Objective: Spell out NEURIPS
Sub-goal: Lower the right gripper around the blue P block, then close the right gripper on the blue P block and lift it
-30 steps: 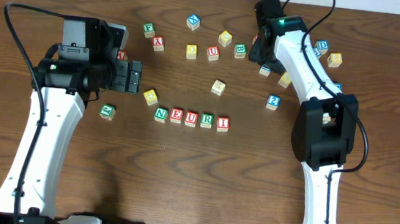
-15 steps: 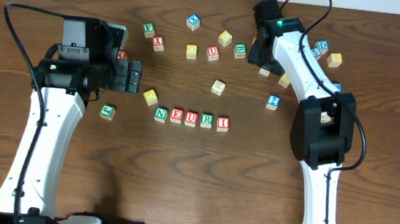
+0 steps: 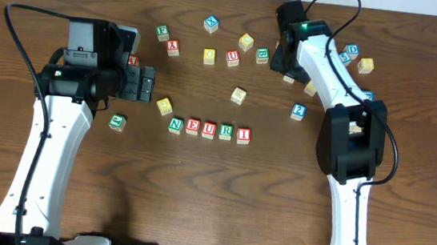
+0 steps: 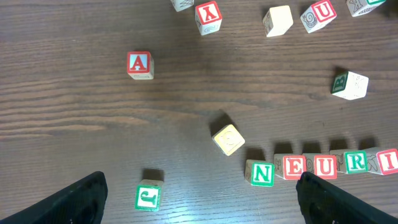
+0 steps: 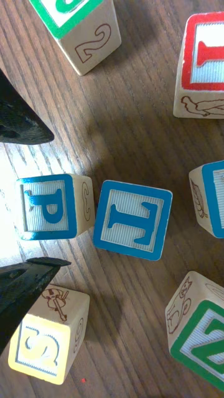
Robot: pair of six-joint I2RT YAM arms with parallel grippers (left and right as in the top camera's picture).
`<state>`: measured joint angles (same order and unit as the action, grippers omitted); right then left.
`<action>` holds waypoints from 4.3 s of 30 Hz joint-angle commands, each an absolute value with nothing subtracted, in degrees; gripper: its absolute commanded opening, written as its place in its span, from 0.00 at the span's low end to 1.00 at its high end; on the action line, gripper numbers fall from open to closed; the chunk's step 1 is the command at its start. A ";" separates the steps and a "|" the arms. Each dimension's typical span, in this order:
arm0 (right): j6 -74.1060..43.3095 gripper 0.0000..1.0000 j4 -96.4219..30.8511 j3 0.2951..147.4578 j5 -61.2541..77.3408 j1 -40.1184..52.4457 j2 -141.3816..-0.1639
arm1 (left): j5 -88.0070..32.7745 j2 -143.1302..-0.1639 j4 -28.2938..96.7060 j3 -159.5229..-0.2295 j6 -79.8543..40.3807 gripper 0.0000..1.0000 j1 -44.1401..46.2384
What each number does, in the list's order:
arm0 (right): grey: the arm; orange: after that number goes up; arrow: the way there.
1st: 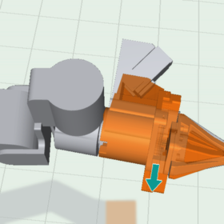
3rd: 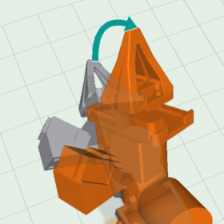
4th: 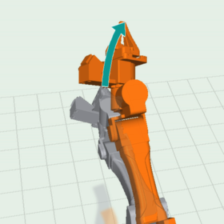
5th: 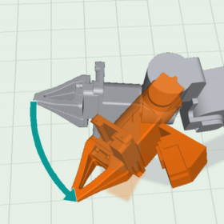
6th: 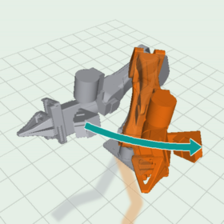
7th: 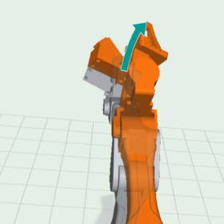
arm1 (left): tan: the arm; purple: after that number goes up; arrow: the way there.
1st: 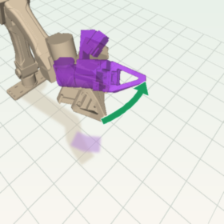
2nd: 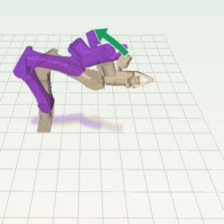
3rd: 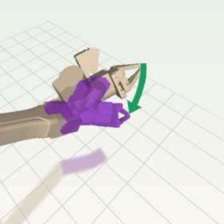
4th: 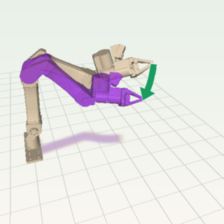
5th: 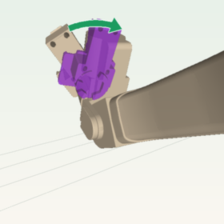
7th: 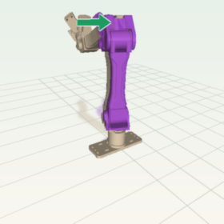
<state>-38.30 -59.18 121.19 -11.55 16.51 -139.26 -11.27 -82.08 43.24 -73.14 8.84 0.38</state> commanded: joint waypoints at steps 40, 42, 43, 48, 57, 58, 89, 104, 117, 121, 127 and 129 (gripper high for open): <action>-37.41 0.53 -57.74 121.38 -14.83 16.21 -139.85 | -11.33 -81.97 43.24 -74.32 8.99 0.96 0.16; -37.41 0.53 -57.39 121.01 -14.83 16.21 -139.85 | -11.33 -81.97 43.24 -74.32 8.99 0.96 0.16; -37.41 0.53 -57.28 120.81 -14.83 16.21 -139.85 | -11.33 -81.97 43.24 -74.32 8.99 0.96 0.16; -37.41 0.53 -56.14 119.83 -14.61 16.21 -139.85 | -11.31 -82.00 43.24 -74.32 8.99 0.96 0.19; -37.41 0.43 -56.12 119.83 -14.63 16.21 -139.85 | -11.33 -81.97 43.24 -74.32 8.99 0.96 0.16; -37.41 0.40 -56.14 119.83 -14.63 16.21 -139.85 | -11.33 -82.00 43.24 -74.32 8.99 0.96 0.16; -37.54 0.38 -56.05 118.08 -14.61 16.27 -139.85 | -11.33 -81.97 43.24 -74.32 8.97 0.96 0.16; -37.63 0.37 -53.49 116.38 -14.37 16.58 -139.85 | -11.31 -81.97 43.24 -74.32 8.99 0.96 0.16; -37.63 0.36 -52.42 116.40 -13.32 16.56 -139.85 | -11.33 -81.97 43.24 -74.32 8.99 0.96 0.16; -37.63 0.34 -52.21 116.40 -12.91 16.53 -139.85 | -11.33 -81.97 43.24 -74.32 8.99 0.96 0.16; -37.63 0.27 -52.27 116.40 -12.91 16.56 -139.85 | -11.33 -81.97 43.24 -74.32 8.99 0.96 0.19; -37.63 0.27 -52.27 116.40 -12.91 16.56 -139.85 | -11.31 -82.00 43.24 -74.32 8.99 0.96 0.16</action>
<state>-37.87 -52.40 116.55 -12.71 16.43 -139.26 -11.27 -82.08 43.24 -73.14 8.84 0.38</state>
